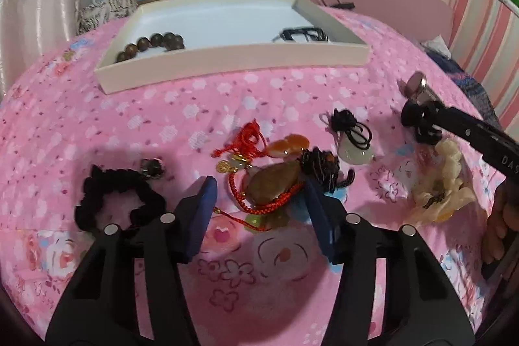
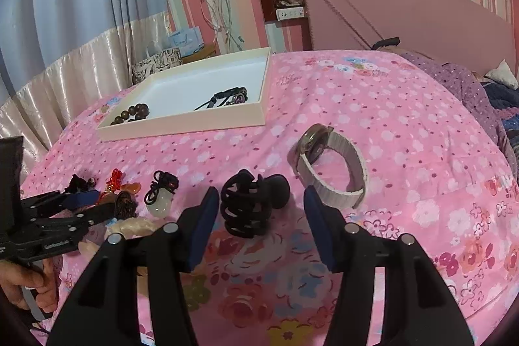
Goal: Organize jewelry
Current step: 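Grasp the brown teardrop pendant with the left tool while the right tool grasps the black claw clip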
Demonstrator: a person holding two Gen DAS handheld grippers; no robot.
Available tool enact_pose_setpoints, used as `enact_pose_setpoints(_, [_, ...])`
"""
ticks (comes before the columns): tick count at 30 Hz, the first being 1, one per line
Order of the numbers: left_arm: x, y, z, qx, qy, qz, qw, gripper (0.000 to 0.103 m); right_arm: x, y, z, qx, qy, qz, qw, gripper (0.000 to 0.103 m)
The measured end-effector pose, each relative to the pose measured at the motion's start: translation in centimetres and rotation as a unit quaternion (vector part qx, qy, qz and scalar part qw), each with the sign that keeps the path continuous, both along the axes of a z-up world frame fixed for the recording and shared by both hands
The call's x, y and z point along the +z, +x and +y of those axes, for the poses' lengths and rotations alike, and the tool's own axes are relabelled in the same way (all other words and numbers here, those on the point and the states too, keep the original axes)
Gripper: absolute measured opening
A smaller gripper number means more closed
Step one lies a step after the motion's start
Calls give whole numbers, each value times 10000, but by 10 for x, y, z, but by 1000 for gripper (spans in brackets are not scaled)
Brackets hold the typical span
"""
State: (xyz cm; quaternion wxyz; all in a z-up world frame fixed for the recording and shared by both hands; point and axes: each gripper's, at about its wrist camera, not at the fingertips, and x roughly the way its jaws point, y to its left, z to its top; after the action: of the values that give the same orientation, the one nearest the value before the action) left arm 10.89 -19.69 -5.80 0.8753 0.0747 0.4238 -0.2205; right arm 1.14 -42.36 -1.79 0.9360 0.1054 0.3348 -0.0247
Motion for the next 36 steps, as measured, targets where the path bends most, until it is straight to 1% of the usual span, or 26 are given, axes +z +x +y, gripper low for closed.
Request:
enact_pose_setpoints(2, [-2, 0, -7, -76, 124, -22, 9999, 55, -2, 1, 0, 34, 23, 32, 10000, 54])
enact_pose_setpoints(4, [-2, 1, -9, -83, 121, -33, 9999, 51, -3, 2, -1, 24, 48, 63, 10000, 54])
enact_pose_setpoints(6, [-2, 2, -5, -27, 35, -27, 10000, 38, -3, 2, -2, 13, 78, 71, 9999, 54])
enact_pose_setpoints(8, [-1, 4, 1, 65, -103, -4, 9999, 31, -4, 2, -3, 2, 93, 75, 9999, 54])
enact_pose_setpoints(10, [0, 3, 5, 86, -203, 20, 9998, 29, -3, 1, -3, -5, 79, 77, 9999, 54])
enact_pose_setpoints(11, [1, 1, 6, 71, -224, 3, 9997, 25, -4, 2, -3, 2, 71, 85, 9999, 54])
enact_pose_setpoints(15, [7, -8, 16, 50, -323, -44, 9995, 22, -3, 1, -4, 26, 63, 88, 9999, 54])
enact_pose_setpoints(18, [10, -13, 25, 39, -370, -90, 9993, 15, -4, 1, -3, 21, 64, 116, 9999, 54])
enact_pose_setpoints(21, [11, -14, 33, 38, -505, -55, 9987, 12, -5, 4, -1, 46, 38, 170, 9998, 54])
enact_pose_setpoints(28, [17, -26, 48, -45, -762, -100, 9970, 12, -5, 2, 0, -20, 16, 190, 9998, 54])
enact_pose_setpoints(34, [43, -33, 61, -118, -1074, -436, 9932, 10, -4, 2, 1, -40, -9, 186, 9998, 54])
enact_pose_setpoints(36, [49, -31, 63, -95, -1113, -503, 9925, 5, -5, 2, 0, -26, -5, 195, 9998, 54])
